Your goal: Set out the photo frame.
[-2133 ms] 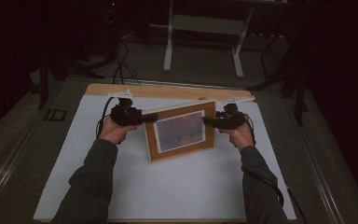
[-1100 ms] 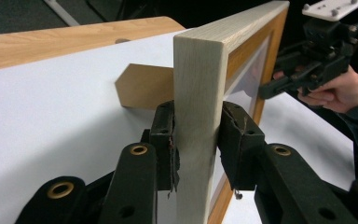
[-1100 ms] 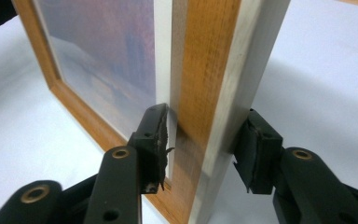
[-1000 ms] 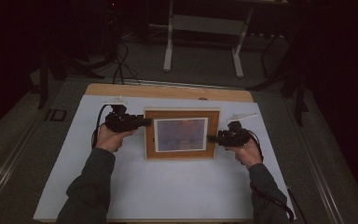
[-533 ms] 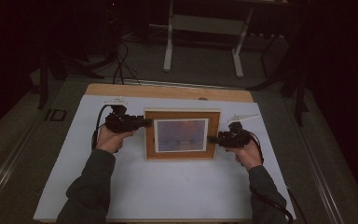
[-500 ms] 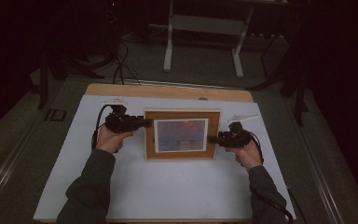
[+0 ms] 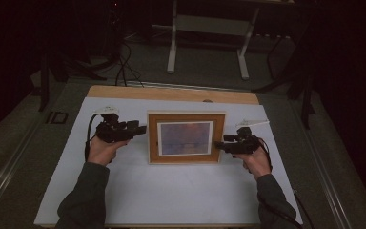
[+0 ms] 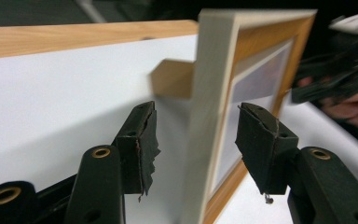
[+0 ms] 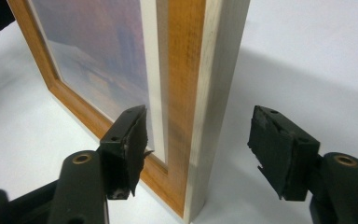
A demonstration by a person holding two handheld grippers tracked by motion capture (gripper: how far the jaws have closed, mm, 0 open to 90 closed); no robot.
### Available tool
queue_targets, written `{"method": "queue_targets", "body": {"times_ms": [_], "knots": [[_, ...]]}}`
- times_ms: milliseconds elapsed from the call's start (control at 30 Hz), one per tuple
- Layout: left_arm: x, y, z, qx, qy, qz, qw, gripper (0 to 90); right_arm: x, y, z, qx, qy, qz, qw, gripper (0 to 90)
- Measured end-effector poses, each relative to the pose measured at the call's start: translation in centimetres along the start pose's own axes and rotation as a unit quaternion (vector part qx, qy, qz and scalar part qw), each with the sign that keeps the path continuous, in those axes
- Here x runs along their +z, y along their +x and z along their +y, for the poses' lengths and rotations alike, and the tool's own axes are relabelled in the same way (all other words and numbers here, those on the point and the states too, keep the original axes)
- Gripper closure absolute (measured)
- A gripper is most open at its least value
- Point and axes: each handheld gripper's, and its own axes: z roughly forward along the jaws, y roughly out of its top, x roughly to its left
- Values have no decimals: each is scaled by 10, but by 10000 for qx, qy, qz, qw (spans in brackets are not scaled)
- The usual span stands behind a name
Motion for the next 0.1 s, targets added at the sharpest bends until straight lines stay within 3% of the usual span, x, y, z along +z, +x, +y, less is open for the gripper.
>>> {"method": "queue_targets", "body": {"times_ms": [33, 67, 100], "knots": [[-5, -2, -6, 75, 37, 203, 9998, 473, -3, 2, -1, 23, -19, -81, 10000, 337], [-5, -2, -6, 75, 37, 203, 9998, 467, -3, 2, -1, 23, -19, -81, 10000, 337], [-13, -5, -19, 126, 60, 572, 9983, 467, -7, 3, -4, 37, -48, -168, 9998, 329]]}}
